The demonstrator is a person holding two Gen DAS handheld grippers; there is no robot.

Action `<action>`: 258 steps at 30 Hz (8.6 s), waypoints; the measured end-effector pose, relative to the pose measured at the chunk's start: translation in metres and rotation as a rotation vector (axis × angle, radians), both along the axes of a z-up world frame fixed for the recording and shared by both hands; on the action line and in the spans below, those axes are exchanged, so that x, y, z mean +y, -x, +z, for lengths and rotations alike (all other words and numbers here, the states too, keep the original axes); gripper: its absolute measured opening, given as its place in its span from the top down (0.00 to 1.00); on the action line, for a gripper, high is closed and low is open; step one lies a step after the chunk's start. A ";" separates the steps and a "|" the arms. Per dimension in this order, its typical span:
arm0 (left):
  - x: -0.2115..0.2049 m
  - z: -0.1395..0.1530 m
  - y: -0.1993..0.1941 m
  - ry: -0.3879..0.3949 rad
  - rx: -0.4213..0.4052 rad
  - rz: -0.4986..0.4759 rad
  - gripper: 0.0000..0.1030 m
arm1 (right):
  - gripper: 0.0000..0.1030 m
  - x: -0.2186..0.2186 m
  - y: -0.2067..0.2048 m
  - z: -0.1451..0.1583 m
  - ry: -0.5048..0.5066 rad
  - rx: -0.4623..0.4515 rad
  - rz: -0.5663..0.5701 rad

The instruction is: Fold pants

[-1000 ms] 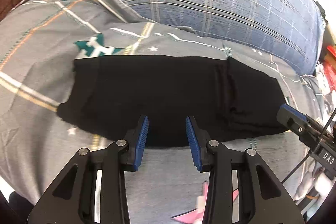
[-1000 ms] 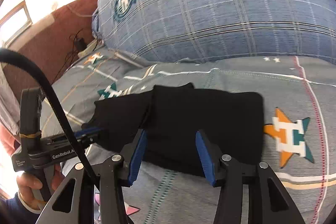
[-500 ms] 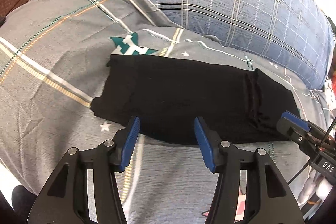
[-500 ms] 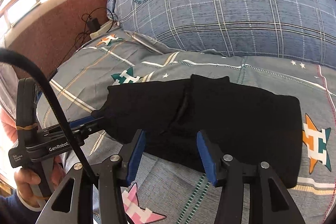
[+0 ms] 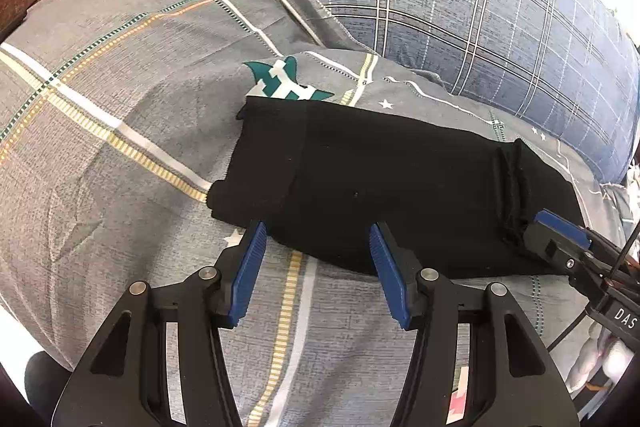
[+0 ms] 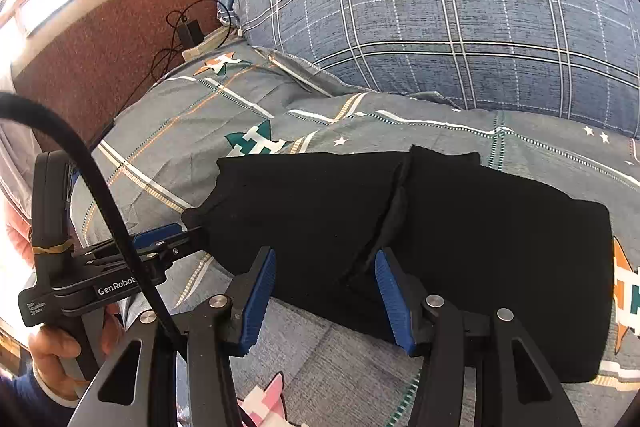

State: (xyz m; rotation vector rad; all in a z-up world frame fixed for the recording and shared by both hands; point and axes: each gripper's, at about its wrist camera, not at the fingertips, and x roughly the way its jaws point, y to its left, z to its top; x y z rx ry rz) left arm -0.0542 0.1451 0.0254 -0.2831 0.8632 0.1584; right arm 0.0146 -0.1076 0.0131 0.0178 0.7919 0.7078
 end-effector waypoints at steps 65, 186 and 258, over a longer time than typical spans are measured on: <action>0.064 -0.050 -0.008 0.486 -0.193 0.055 0.77 | 0.80 0.218 -0.094 -0.017 0.258 -0.068 0.656; -0.144 0.026 -0.043 -0.118 -0.144 -0.381 0.39 | 0.58 -0.132 0.011 0.019 -0.092 -0.052 -0.252; -0.127 -0.018 -0.094 0.267 -0.016 -0.516 0.24 | 0.24 -0.172 -0.060 -0.032 -0.186 0.159 -0.218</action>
